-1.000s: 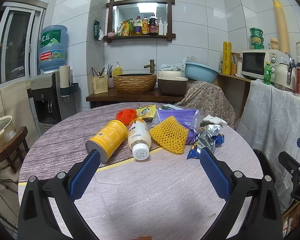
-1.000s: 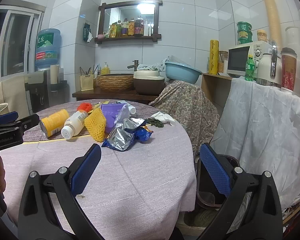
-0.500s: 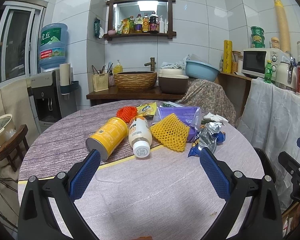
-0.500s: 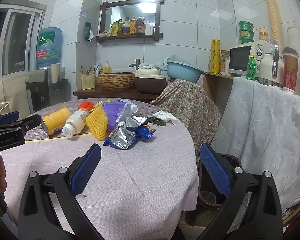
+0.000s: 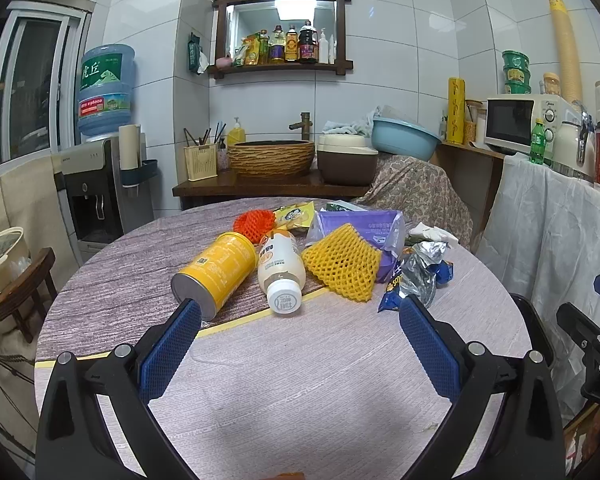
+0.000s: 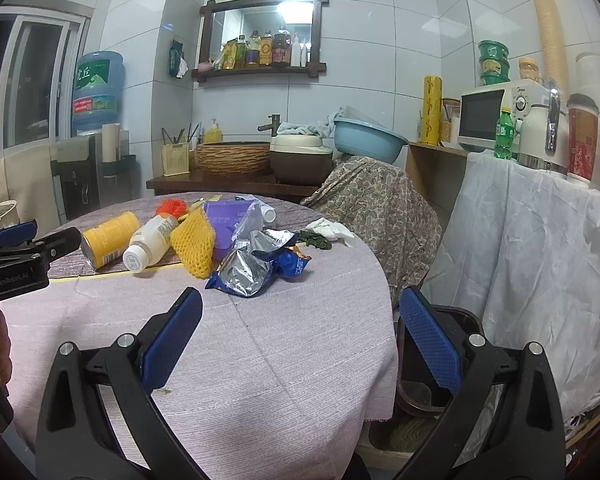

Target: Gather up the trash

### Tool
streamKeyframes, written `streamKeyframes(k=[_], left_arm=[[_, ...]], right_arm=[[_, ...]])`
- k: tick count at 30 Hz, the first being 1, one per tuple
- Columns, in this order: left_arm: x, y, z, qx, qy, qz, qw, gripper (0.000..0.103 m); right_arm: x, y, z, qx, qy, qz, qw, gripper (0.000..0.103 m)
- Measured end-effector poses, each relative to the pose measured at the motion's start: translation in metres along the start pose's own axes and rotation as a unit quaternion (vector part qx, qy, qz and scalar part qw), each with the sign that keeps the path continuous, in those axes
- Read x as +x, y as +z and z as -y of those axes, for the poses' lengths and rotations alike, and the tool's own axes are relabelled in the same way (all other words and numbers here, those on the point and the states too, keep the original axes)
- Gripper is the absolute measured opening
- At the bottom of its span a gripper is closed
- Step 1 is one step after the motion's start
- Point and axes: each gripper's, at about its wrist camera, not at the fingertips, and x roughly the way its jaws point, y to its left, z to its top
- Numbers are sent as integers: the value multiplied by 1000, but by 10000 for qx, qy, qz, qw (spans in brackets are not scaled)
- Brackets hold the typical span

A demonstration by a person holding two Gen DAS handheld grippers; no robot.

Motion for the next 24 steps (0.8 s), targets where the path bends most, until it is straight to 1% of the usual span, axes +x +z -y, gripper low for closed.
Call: streamKeyframes(k=[9,13,15,18,20,23,24], left_arm=[[6,-2,-5,-23,-22,-86,10000,98],[11,-3,-9,23,-44,-191,9998,98],[18,-3,-16,49,-86,-374,9993,98],[31,-3,-33,-1,-271,-697,9972,98],[41,-2,-49,23,-298,-850,9959,98],[59,9,-73,81,-322,-1130,9930,98],[64,15,-79,112,-297,-1162,9927,98]], right_arm=[[7,0,-6,-72,26,-69,9999,98],[15,1,-12,-193,118,-180,9996,98],[26,3,-19,-365,302,-364,9982,98],[47,7,-33,-623,712,-647,9934,98],[70,13,-47,-864,1149,-963,9849,98],[103,23,-73,-1254,1563,-1164,9728,98],[112,26,-81,-1395,1637,-1188,9693,98]])
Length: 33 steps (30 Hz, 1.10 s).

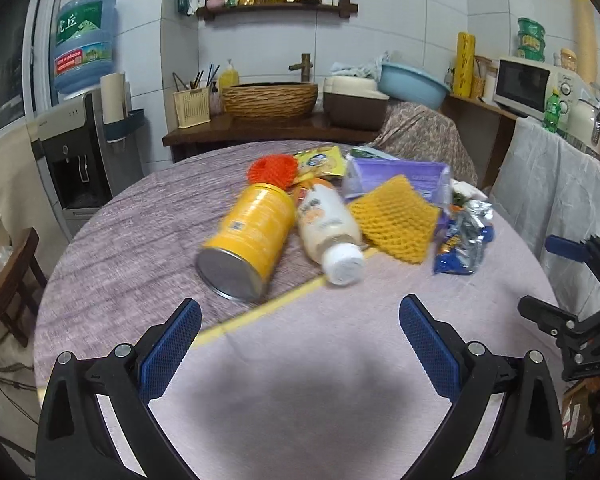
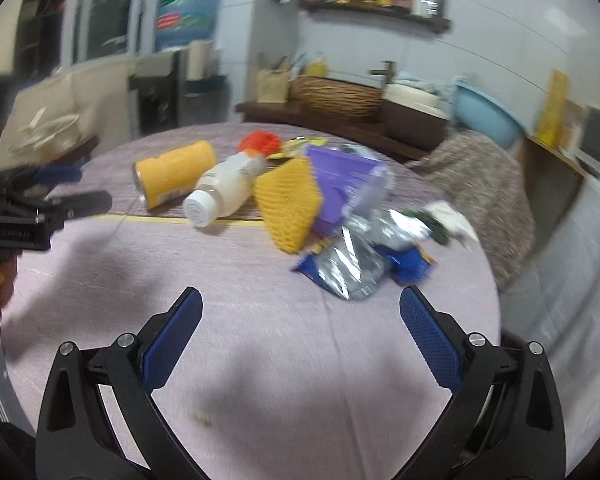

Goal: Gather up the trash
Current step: 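Grasp the yellow can with the left tool while the right tool grasps the yellow foam net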

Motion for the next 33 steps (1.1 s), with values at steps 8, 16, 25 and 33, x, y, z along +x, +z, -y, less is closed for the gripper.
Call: streamKeyframes(k=[8,16,25,33], left_arm=[[55,52,-30,559,39,-650,9963,98],[125,63,-25,1192,-118,-1719,9778,90],[144,62,-37,1218,-163,-2126,9694,66],[102,52,-51,769,-163,-1399,9870,66]], right_arm=[[82,61,2,-515,4,-217,9984,95],[131,81,5,-614,77,-591,9963,70],[147,72,3,-434,451,-802,9948,15],[107,65,3,-22,1010,-462,9938,11]])
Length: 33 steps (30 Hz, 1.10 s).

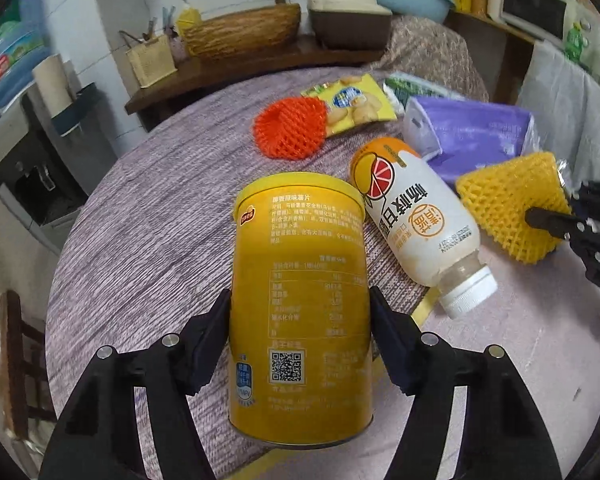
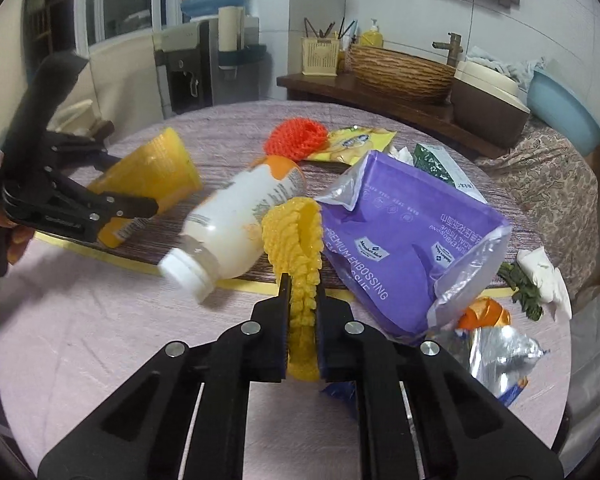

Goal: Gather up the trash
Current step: 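Grasp the yellow can with the left tool while the right tool grasps the yellow foam net, then carry both items to the bin and open both tools to drop them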

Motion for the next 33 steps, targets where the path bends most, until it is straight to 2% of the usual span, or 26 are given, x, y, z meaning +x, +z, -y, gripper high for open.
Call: streamKeyframes(k=[4,7,10,13,15,17,21,23,26,28,31,33], left_arm=[[-36,-16,1,-401,-156,437,9981,66],[-69,-23,23,-377,-214,862,9953,66],[-95,-21,63,-210,-693,1206,9901,66],[-101,-11,112,116,-1155,1339,9842,66],[-100,0,156,434,-1580,1407,9764,66],[-96,14,202,753,-2038,1408,9659,66],[-76,38,297,1355,-2607,1362,9461,66],[-60,50,343,1538,-2846,1201,9386,66],[-31,63,397,1605,-2983,954,9360,66],[-7,72,428,1529,-3021,730,9381,66],[8,69,455,1486,-2967,458,9422,66],[22,73,467,1404,-2938,250,9452,66]], right_arm=[[-34,-13,-4,164,366,300,9987,11],[-70,-30,0,276,484,604,9966,11],[-104,-48,20,602,552,874,9928,11],[-141,-71,55,953,166,1097,9893,11],[-163,-90,86,1220,-195,1188,9852,11],[-179,-112,122,1560,-743,1158,9781,11],[-184,-169,207,2404,-1900,678,9495,11],[-167,-200,246,2668,-2208,231,9379,11],[-131,-247,301,3228,-2107,-408,9218,11],[-99,-283,333,3717,-1911,-804,9049,11],[-59,-323,360,4138,-1718,-1269,8850,11],[-37,-338,370,4270,-1634,-1469,8772,11]])
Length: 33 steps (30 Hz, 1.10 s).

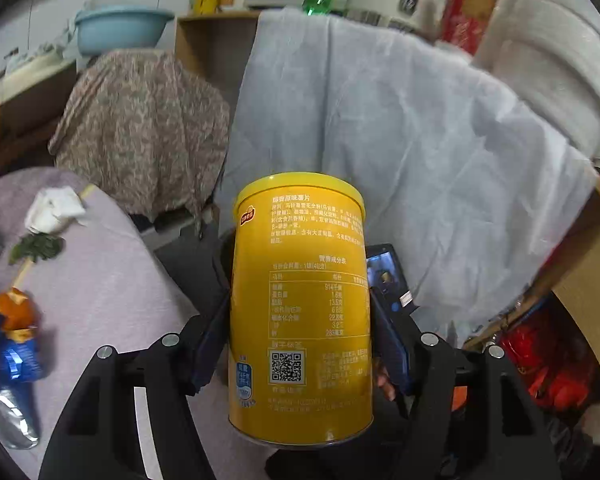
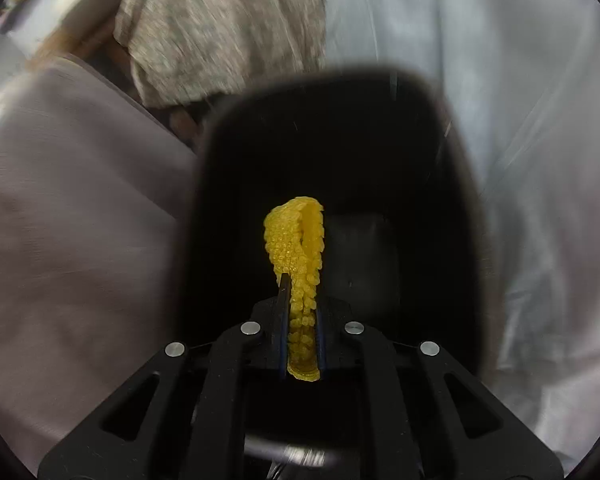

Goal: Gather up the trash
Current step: 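Carry both items to the bin and open both tools to drop them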

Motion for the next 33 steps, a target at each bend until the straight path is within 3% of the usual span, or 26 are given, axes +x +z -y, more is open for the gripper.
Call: streamKeyframes(k=[5,6,8,9,16,21,23,26,33], left_arm=[[47,7,0,-238,103,-409,9988,66],[57,8,0,-265,156,-497,9983,66],[74,9,-3,-407,220,-652,9968,66],[81,10,-5,-491,255,-712,9959,66],[122,22,-16,-665,649,-991,9907,66],[164,20,-17,-800,704,-1525,9825,66],[185,16,-15,-933,574,-1845,9767,66],[215,8,-8,-770,761,-2173,9701,66],[279,-20,-15,-779,819,-3088,9444,66]], right_arm=[[43,2,17,237,-99,-407,9988,13],[46,4,19,230,-120,-411,9988,19],[40,4,21,239,-161,-311,9991,46],[33,4,21,240,-142,-194,9994,68],[-26,-17,29,198,-125,602,9979,69],[-89,-50,32,127,-833,1355,9872,72],[-107,-66,41,240,-1042,1514,9827,76],[-129,-88,58,512,-1200,1726,9763,77],[-157,-121,84,1110,-1051,1999,9678,77]])
